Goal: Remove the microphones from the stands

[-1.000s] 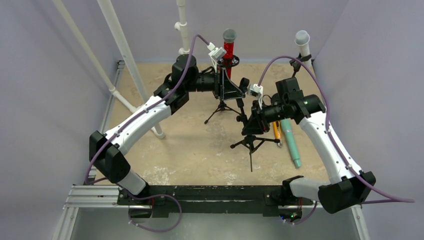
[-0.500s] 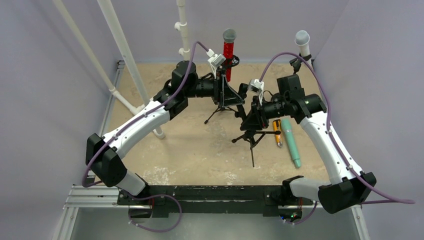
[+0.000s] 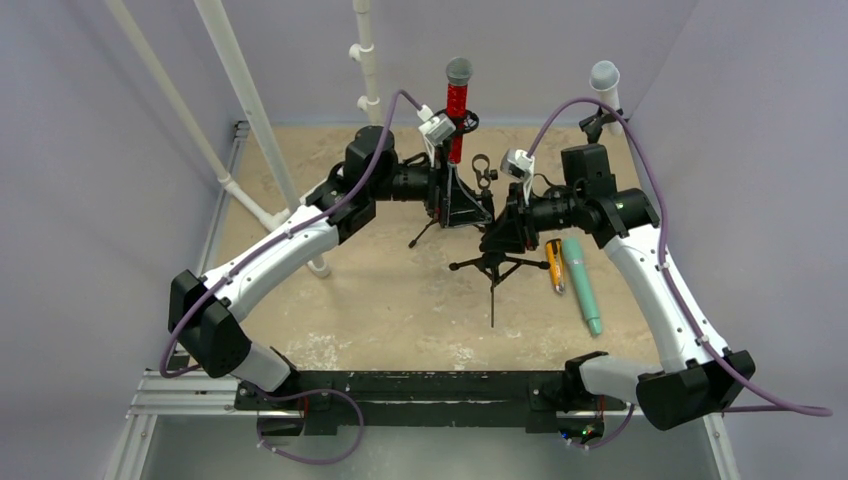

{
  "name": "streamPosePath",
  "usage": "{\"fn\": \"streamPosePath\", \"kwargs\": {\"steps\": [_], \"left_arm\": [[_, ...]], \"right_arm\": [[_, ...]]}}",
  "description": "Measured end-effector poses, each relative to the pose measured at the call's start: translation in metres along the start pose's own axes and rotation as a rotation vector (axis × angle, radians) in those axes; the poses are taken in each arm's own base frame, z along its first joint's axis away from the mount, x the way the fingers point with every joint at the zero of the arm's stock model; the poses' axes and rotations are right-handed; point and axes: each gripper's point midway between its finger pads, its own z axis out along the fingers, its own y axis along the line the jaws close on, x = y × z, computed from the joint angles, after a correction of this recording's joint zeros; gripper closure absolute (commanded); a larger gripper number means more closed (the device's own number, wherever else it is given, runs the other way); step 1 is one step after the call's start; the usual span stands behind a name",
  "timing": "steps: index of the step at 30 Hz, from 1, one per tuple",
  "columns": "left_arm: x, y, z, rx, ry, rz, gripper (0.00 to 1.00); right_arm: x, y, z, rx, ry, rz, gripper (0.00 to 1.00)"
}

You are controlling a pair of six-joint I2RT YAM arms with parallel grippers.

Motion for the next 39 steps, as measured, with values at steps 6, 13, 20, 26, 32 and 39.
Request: {"fn": "streamPosePath", "kwargs": {"steps": [6, 13, 20, 26, 32, 39], "left_arm": [[0.008, -0.004, 0.004, 0.012, 0.024, 0.032, 0.25], [0.014, -0.004, 0.011, 0.023, 0.044, 0.034, 0.49], [0.019, -0.003, 0.016, 0.044, 0.068, 0.020, 0.69], [0.023, -0.006, 0.016, 0.081, 0.092, 0.031, 1.00], [0.023, -0.006, 0.016, 0.083, 0.094, 0.033, 1.00], [0.028, 0.000, 0.014, 0.055, 0.097, 0.020, 1.00]], "right_arm": [[-0.004, 0.005, 0.001, -0.028, -0.016, 0.000, 1.00], [-0.006, 0.007, 0.001, -0.043, -0.026, 0.002, 1.00], [0.001, 0.003, 0.003, -0.036, -0.017, 0.022, 1.00], [0.006, 0.001, 0.002, -0.027, -0.011, 0.053, 0.98], [0.007, -0.001, 0.001, 0.000, -0.010, 0.044, 0.75], [0.009, 0.001, -0.003, 0.044, -0.025, 0.025, 0.49]]}}
